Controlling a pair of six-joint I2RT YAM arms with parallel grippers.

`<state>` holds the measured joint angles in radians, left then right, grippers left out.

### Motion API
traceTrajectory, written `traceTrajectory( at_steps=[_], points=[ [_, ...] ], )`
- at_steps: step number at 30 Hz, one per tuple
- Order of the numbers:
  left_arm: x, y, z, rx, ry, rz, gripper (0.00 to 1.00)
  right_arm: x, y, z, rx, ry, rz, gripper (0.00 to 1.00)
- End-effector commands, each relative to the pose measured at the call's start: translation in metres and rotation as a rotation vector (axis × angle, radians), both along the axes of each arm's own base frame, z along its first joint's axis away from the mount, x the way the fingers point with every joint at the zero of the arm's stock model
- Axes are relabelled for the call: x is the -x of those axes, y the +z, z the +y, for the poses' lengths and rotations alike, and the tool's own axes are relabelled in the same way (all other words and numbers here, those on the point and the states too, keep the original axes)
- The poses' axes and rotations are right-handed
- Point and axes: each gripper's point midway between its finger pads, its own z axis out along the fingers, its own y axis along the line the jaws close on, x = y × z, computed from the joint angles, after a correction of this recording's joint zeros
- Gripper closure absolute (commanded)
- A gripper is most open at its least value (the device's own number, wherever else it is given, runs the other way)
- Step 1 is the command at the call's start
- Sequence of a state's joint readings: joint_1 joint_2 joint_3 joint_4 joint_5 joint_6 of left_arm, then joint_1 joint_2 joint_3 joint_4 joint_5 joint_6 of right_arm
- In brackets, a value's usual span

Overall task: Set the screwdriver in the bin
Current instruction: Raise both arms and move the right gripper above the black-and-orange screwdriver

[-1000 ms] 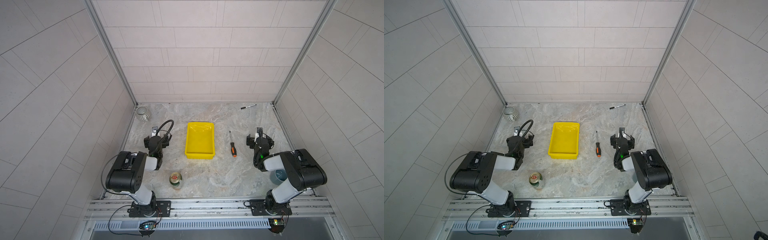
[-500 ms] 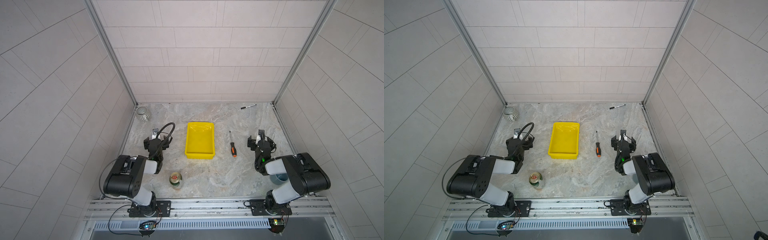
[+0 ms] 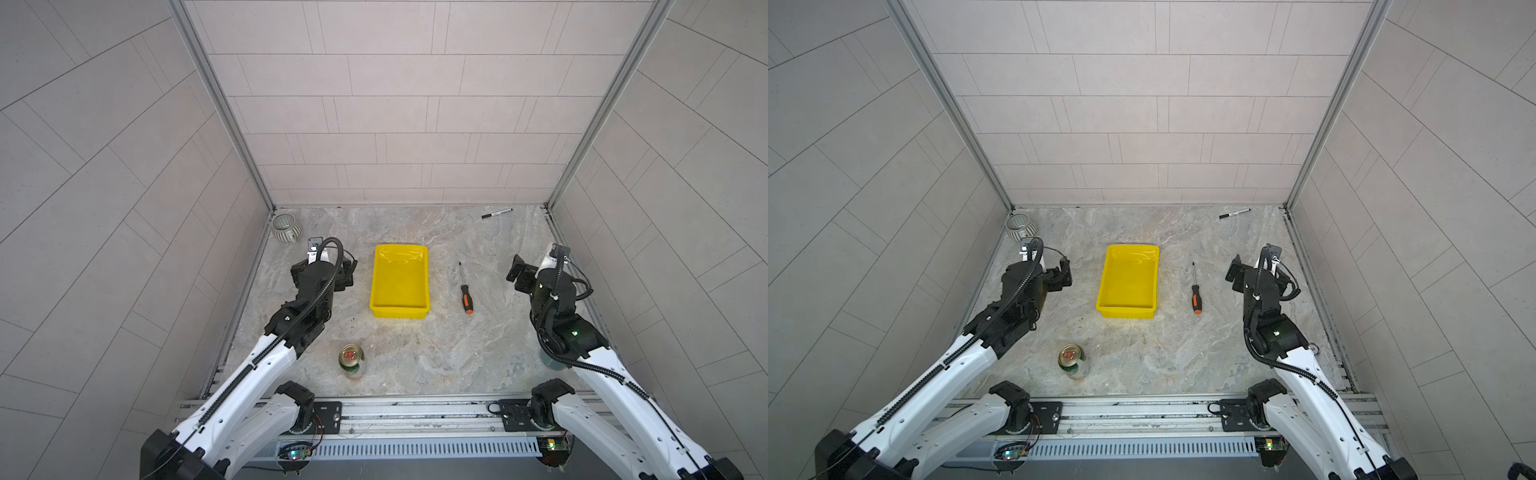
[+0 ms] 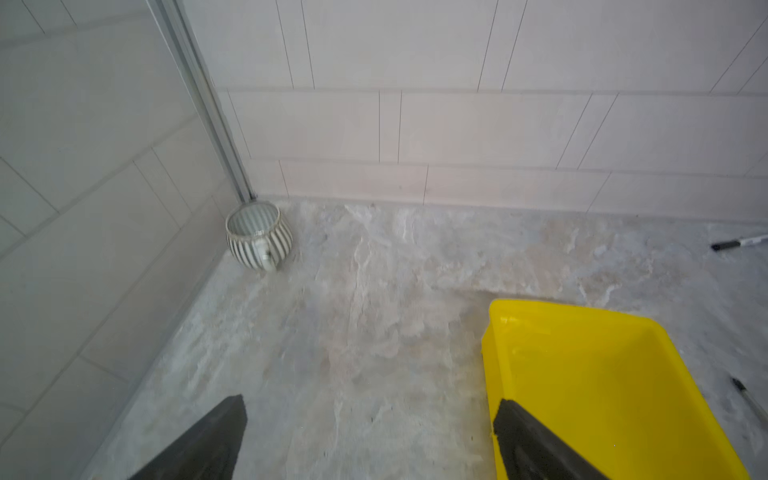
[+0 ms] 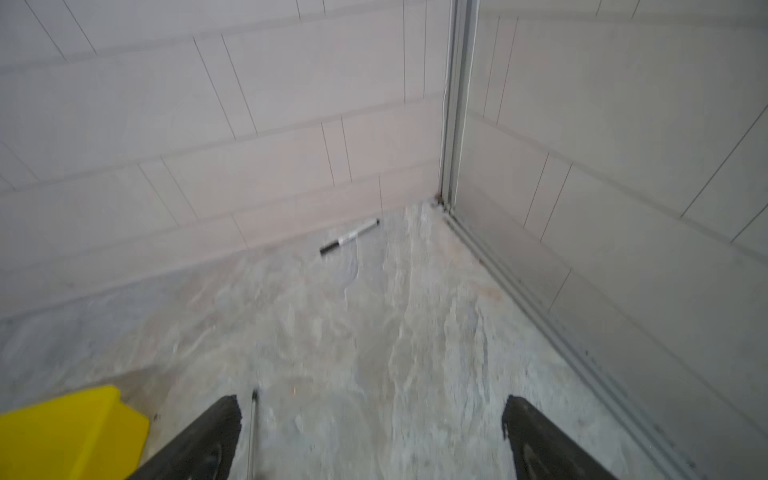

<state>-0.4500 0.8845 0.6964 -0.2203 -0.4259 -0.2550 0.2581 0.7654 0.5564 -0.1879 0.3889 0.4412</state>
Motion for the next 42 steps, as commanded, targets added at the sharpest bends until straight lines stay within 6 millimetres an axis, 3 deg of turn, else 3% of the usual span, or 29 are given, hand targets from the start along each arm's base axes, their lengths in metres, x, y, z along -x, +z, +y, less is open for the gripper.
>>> traceTrajectory(
  at_steps=[1,7,14,21,25,30,32,36,37,42],
  points=[
    [0.045,-0.083,0.007,0.019,0.011,0.319,0.0,0.053,-0.109,0.01,-0.08,0.033,0.384,0.0],
    [0.043,-0.077,0.025,-0.019,0.114,0.299,0.0,0.054,-0.084,0.029,0.031,0.113,0.268,0.01],
    [0.044,-0.083,0.022,-0.024,0.099,0.341,0.0,0.048,-0.082,0.04,0.113,0.126,0.272,0.0],
    [0.056,-0.076,0.062,-0.068,0.325,0.305,0.0,0.044,-0.085,0.042,0.156,0.116,0.31,0.01],
    [0.059,-0.084,0.072,-0.017,0.364,0.33,0.0,0.041,-0.088,0.043,0.165,0.121,0.315,0.01],
    [0.091,-0.09,0.114,-0.002,0.633,0.36,0.0,0.042,-0.079,0.034,0.168,0.095,0.362,0.01],
    [0.093,-0.097,0.116,0.03,0.644,0.368,0.0,0.041,-0.073,0.035,0.132,0.093,0.356,0.01],
    [0.094,-0.107,0.117,0.053,0.655,0.387,0.0,0.031,-0.065,0.058,0.033,0.198,0.352,0.01],
    [0.093,-0.107,0.116,0.05,0.653,0.392,0.0,0.023,-0.055,0.069,0.005,0.235,0.333,0.01],
    [0.09,-0.108,0.117,0.036,0.658,0.41,0.0,-0.002,-0.078,0.119,-0.077,0.376,0.487,0.13]
  ],
)
